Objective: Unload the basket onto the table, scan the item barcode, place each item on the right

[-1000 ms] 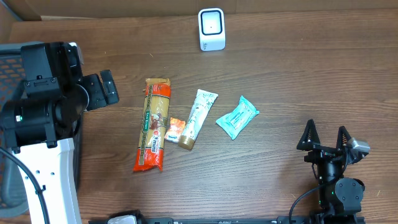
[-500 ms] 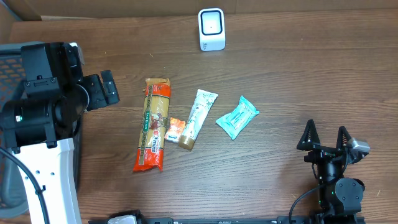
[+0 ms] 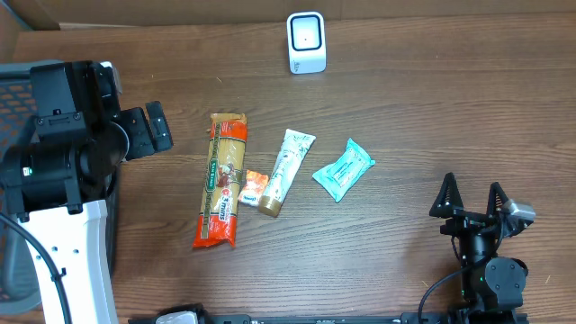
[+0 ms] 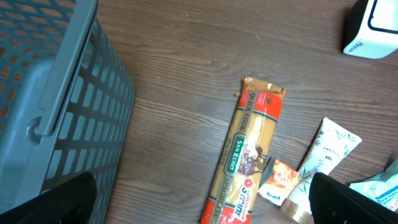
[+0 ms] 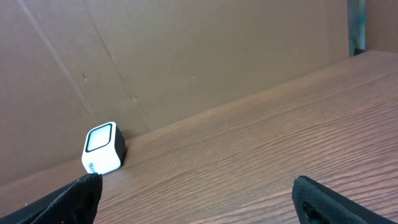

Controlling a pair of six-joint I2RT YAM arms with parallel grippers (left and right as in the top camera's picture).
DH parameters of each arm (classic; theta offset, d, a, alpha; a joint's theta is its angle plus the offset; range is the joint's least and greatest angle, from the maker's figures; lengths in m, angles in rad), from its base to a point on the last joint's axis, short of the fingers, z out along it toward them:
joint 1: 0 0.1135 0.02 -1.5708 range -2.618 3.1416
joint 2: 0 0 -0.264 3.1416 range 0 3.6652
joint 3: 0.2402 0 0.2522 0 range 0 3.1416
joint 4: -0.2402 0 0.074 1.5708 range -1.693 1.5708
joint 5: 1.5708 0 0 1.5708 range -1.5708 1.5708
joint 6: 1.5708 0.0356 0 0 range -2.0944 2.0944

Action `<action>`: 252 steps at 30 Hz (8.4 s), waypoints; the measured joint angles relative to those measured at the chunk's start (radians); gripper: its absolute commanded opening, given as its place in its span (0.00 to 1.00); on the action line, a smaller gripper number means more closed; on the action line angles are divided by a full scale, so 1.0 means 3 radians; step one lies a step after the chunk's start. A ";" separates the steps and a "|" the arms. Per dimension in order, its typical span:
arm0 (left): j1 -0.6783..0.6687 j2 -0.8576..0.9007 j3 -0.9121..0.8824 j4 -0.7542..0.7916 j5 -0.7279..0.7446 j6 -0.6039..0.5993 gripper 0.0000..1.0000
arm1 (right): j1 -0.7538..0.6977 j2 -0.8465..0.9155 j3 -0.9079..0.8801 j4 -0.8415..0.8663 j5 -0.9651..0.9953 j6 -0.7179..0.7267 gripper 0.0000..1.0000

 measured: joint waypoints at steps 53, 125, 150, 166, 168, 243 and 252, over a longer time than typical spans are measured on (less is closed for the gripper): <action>0.0000 0.0000 0.0000 0.0000 0.0000 0.0000 0.99 | 0.0000 0.0000 0.0000 0.0003 0.0000 -0.0003 1.00; 0.0000 0.0000 0.0000 0.0000 0.0001 0.0000 1.00 | 0.0000 0.3620 0.2703 -0.1954 -0.2979 -0.0378 0.86; 0.0000 0.0000 0.0000 -0.0001 0.0001 0.0000 0.99 | 0.0427 0.5511 0.4271 -0.2926 -0.1734 0.0632 0.82; 0.0000 0.0000 0.0000 -0.0001 0.0001 0.0000 1.00 | 0.0511 0.6151 0.4270 -0.2347 -0.1681 -0.0938 0.78; 0.0000 0.0000 0.0000 -0.0001 0.0001 0.0000 1.00 | 0.0511 0.6151 0.4270 -0.2294 -0.1684 -0.1205 0.77; 0.0000 0.0000 0.0000 -0.0001 0.0001 0.0000 1.00 | 0.1120 0.6311 0.4893 -0.3368 -0.2045 -0.0120 0.15; 0.0000 0.0000 0.0000 -0.0003 0.0001 0.0000 1.00 | 0.0736 0.6226 0.4987 -0.3441 -0.3844 -0.1105 0.15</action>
